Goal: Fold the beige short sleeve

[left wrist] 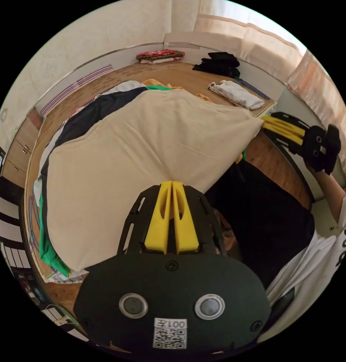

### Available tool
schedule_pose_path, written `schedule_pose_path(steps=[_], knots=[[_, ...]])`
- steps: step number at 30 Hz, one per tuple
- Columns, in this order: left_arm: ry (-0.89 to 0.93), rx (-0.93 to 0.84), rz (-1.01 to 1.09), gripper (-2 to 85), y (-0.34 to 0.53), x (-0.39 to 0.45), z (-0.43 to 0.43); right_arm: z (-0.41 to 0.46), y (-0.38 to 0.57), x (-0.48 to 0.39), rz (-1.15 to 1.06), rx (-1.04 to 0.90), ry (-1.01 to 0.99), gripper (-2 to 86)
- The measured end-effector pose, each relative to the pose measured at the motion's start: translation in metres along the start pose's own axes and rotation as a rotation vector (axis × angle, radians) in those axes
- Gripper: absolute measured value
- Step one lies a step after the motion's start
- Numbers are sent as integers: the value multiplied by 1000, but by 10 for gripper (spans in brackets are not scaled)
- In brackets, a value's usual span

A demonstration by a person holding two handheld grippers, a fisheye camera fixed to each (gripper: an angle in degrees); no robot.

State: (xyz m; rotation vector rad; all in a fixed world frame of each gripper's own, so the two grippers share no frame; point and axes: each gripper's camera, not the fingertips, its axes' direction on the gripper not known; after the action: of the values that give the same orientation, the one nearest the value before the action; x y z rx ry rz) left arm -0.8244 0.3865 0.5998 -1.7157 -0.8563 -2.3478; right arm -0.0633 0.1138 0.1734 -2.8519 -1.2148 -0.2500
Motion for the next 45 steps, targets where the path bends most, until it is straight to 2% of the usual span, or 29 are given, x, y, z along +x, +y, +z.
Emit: schedule_pose_path(steps=[4,6,8,11,14,16,19,21,25,27,29,35,40,45], knots=[[37,13,-31,-10,10,-12,5,-28,-32,25,212,137,34,16],[51,17,-47,-10,13,-17,7,-40,-60,36,266,258,22,15],[64,49,-87,-10,20,-23,2,-61,-112,47,274,446,-84,16],[90,135,-201,-10,41,-35,-22,-93,-178,36,138,679,-278,18],[92,195,-291,-10,78,-50,-47,-114,-227,-3,-87,781,-508,22],[67,194,-348,-10,103,-62,-57,-115,-247,-37,-209,750,-623,26],[20,145,-450,-10,142,-82,-63,-98,-262,-96,-346,577,-733,42],[-13,110,-499,-10,160,-92,-61,-88,-259,-114,-360,497,-773,62],[-71,101,-548,-9,183,-102,-60,-95,-226,-94,-312,499,-904,69],[-112,143,-495,-8,181,-97,-65,-94,-213,-84,-283,444,-831,71],[-178,188,-334,-6,173,-84,-70,-83,-199,-71,-242,352,-734,78],[-253,140,13,44,155,-58,-58,-63,-185,-70,-157,215,-814,114],[-399,24,178,77,147,-34,-44,-64,-189,-84,-64,250,-650,51],[-428,-55,318,61,145,-15,-38,-82,-195,-50,12,297,-678,34]])
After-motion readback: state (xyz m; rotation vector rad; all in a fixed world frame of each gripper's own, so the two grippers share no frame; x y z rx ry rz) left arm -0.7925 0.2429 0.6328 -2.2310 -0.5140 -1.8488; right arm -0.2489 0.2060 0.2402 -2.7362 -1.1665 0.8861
